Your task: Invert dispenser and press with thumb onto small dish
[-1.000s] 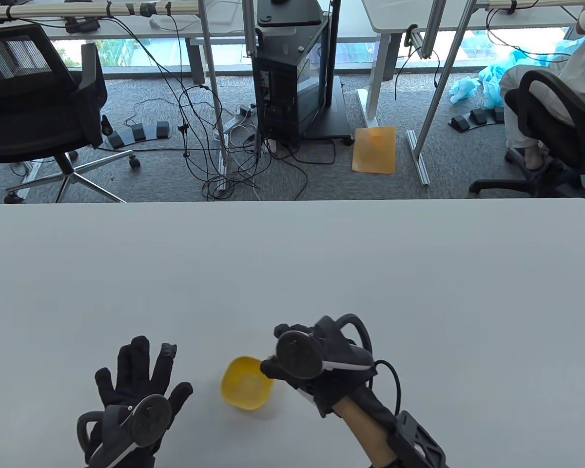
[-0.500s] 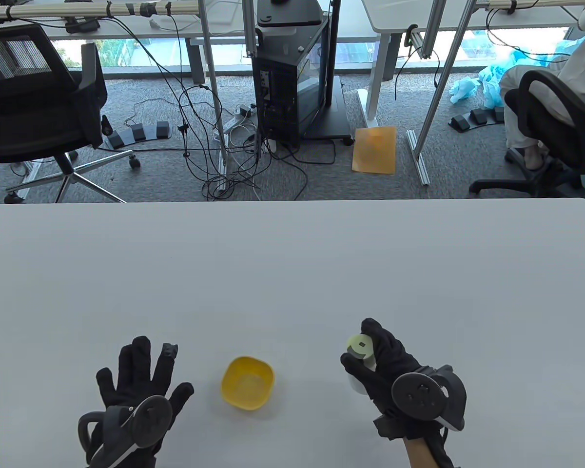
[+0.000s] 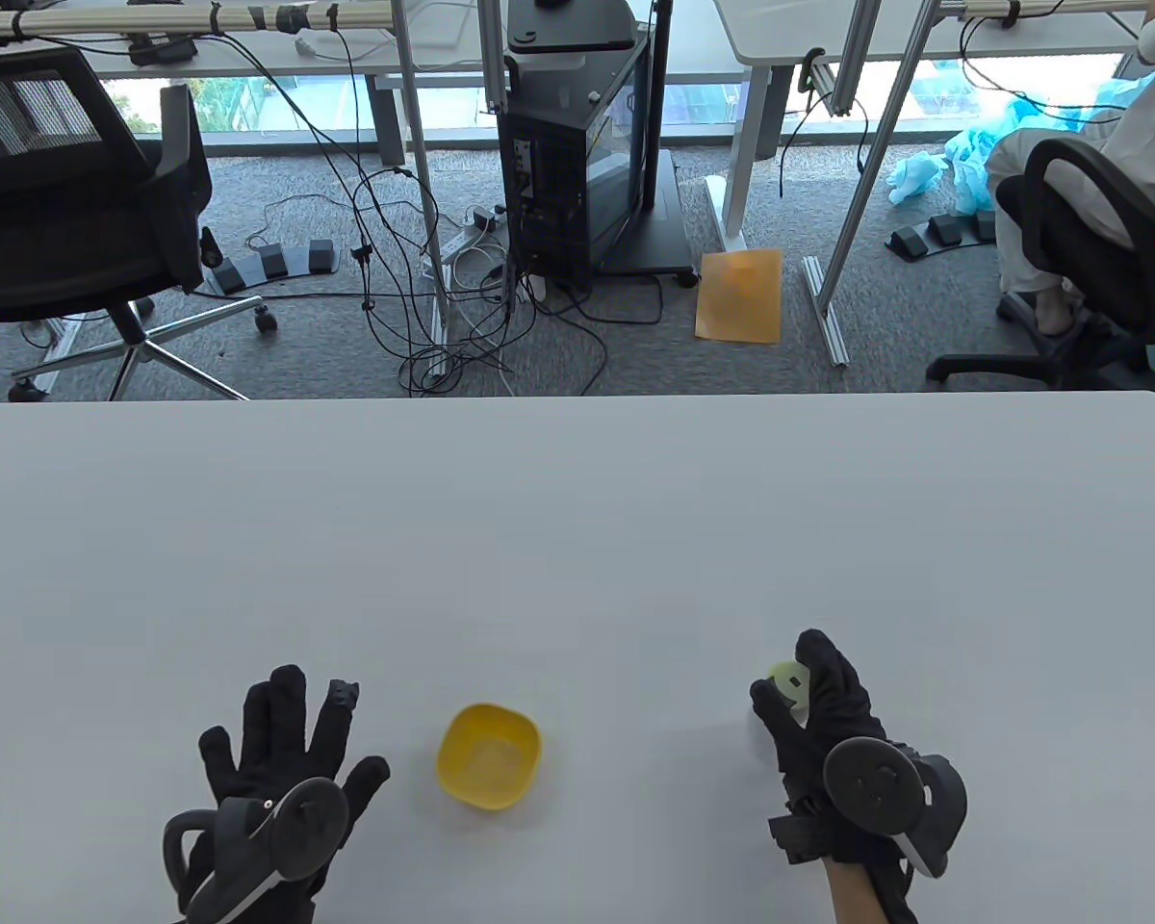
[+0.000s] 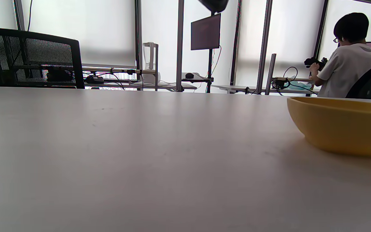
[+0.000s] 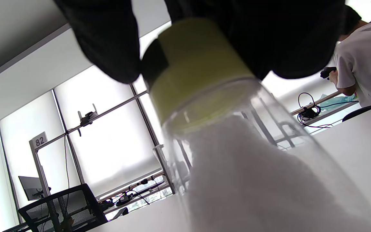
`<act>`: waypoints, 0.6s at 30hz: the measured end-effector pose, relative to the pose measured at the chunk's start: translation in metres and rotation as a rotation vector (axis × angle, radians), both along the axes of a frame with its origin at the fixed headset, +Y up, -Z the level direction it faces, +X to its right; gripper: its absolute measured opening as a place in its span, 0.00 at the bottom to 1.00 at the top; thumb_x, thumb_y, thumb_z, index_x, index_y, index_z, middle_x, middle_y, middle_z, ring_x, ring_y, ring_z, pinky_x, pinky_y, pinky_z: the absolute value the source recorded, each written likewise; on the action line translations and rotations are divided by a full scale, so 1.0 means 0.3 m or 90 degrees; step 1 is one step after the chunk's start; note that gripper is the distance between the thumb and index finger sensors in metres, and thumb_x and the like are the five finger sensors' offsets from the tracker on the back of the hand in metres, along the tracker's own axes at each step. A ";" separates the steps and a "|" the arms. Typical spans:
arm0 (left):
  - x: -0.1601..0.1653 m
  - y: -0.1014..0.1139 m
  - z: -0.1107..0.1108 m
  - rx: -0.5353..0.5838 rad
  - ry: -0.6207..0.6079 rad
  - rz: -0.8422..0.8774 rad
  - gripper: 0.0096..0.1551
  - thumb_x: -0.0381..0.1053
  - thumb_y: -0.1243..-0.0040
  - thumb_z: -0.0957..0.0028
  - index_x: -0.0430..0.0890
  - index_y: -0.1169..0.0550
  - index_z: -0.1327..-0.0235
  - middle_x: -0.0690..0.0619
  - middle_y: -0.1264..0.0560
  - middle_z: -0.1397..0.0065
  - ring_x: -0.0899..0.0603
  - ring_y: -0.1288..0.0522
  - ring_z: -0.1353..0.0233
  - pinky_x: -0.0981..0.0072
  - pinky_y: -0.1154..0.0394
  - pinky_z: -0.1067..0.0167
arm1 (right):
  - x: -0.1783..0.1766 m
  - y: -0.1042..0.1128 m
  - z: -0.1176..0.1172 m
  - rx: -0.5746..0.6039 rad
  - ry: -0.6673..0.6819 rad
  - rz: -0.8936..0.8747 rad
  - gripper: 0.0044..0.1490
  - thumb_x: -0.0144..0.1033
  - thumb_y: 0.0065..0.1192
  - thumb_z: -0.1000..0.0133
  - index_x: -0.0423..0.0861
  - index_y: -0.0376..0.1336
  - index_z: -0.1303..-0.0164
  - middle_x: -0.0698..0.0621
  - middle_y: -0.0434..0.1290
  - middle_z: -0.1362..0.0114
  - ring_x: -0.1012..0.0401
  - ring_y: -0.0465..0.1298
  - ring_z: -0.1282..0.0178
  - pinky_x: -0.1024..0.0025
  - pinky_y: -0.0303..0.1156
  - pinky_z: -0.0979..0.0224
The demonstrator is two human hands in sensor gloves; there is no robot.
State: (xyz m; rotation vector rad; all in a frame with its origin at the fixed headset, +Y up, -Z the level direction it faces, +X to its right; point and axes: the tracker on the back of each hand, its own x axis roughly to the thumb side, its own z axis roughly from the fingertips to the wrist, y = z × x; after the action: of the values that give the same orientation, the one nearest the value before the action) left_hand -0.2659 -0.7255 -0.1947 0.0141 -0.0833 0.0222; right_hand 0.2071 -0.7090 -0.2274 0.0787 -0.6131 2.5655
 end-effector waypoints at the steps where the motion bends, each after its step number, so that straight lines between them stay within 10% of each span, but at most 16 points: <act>1: -0.001 0.000 0.000 -0.001 0.001 0.000 0.47 0.76 0.71 0.40 0.56 0.45 0.09 0.35 0.53 0.08 0.26 0.50 0.11 0.19 0.52 0.28 | 0.000 0.005 0.002 0.018 -0.012 0.011 0.46 0.38 0.69 0.39 0.23 0.56 0.23 0.24 0.65 0.28 0.33 0.74 0.35 0.37 0.72 0.41; 18: -0.009 -0.001 -0.002 0.000 0.005 0.001 0.47 0.76 0.71 0.40 0.56 0.45 0.09 0.35 0.54 0.08 0.26 0.50 0.11 0.19 0.52 0.28 | -0.088 0.060 0.052 0.018 0.041 0.109 0.52 0.48 0.64 0.37 0.22 0.53 0.19 0.17 0.58 0.25 0.25 0.66 0.31 0.28 0.65 0.39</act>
State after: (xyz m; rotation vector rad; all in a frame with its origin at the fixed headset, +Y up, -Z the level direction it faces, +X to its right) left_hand -0.2685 -0.7260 -0.1952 0.0148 -0.0754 0.0235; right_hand 0.1807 -0.6911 -0.2117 0.2324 -0.6429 2.7065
